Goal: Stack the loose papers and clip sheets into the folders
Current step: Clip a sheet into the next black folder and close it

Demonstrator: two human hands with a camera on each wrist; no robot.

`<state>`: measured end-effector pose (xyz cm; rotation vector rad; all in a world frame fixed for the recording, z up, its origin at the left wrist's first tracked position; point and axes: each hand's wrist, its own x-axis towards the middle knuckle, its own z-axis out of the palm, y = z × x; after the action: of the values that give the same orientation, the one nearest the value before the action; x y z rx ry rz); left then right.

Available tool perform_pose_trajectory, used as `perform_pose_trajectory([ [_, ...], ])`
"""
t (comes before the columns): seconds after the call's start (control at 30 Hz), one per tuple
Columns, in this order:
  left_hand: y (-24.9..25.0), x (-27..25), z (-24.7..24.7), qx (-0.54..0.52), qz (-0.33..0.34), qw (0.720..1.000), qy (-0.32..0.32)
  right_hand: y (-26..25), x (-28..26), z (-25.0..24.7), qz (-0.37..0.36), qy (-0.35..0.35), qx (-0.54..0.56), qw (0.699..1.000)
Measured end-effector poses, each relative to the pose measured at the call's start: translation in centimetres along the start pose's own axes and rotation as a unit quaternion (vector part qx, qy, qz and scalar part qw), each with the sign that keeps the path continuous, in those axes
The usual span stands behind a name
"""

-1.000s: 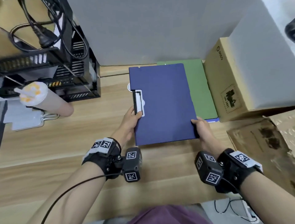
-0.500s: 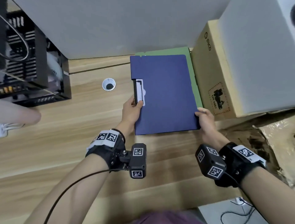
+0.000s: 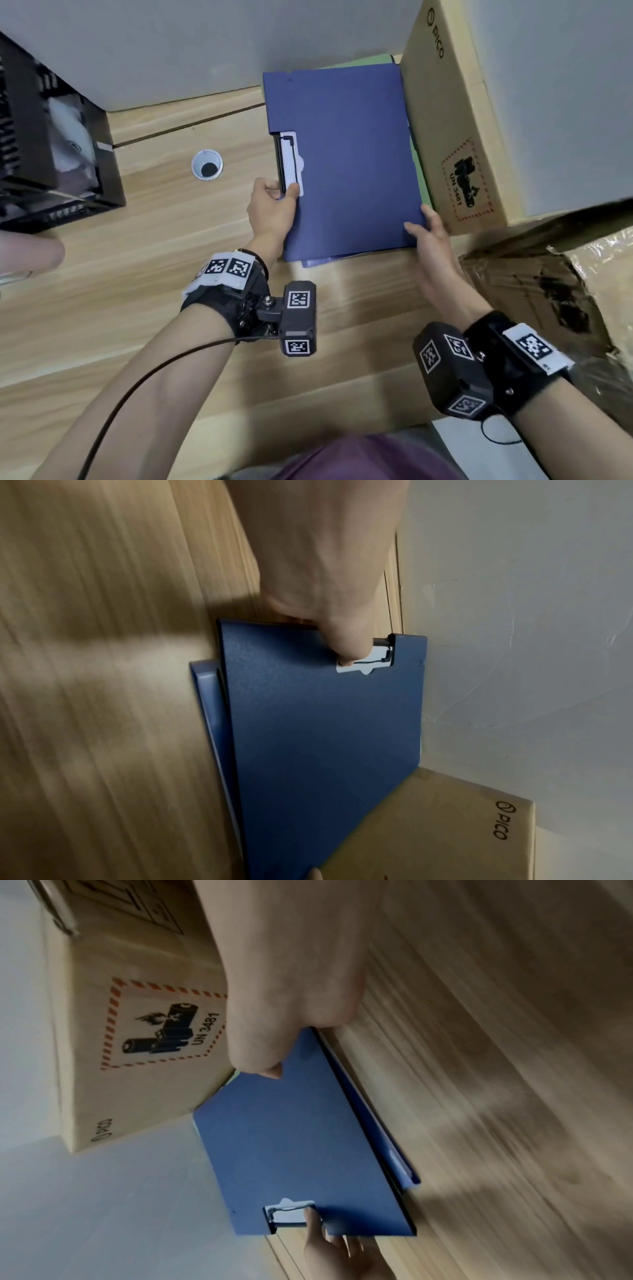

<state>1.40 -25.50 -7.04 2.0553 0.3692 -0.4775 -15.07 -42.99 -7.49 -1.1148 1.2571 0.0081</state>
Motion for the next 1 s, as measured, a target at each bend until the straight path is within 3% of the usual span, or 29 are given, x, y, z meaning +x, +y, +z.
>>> perform_pose_trajectory([
  [0.1,0.0,-0.1,0.3,0.010,-0.008,1.000,0.005,-0.6,-2.5,0.2,0.027,0.029,0.000,0.999],
  [0.17,-0.1,-0.4,0.7,0.011,-0.006,1.000,-0.004,-0.3,-3.2,0.1,0.055,0.049,0.056,0.996],
  [0.3,-0.6,-1.2,0.3,-0.020,-0.003,0.999,-0.037,0.0,-5.4,1.1,0.147,-0.054,0.209,0.965],
  [0.4,-1.5,-2.4,-0.9,-0.054,-0.010,0.995,-0.084,0.2,-5.9,2.7,0.172,-0.108,0.230,0.952],
  [0.53,-2.7,-4.0,-1.6,-0.041,0.024,0.990,-0.134,-0.2,-5.6,3.9,0.159,-0.113,0.220,0.956],
  [0.7,-2.6,-3.6,-1.1,0.006,0.045,0.993,-0.110,-0.4,-5.8,3.1,0.129,-0.144,0.219,0.956],
  [0.87,-2.1,-3.0,-1.2,0.022,0.007,0.996,-0.090,0.3,-6.3,3.0,0.118,-0.159,0.210,0.957],
  [1.0,-1.0,-3.6,-3.7,-0.021,-0.013,0.981,-0.193,0.5,-7.7,3.4,0.108,-0.169,0.169,0.965],
])
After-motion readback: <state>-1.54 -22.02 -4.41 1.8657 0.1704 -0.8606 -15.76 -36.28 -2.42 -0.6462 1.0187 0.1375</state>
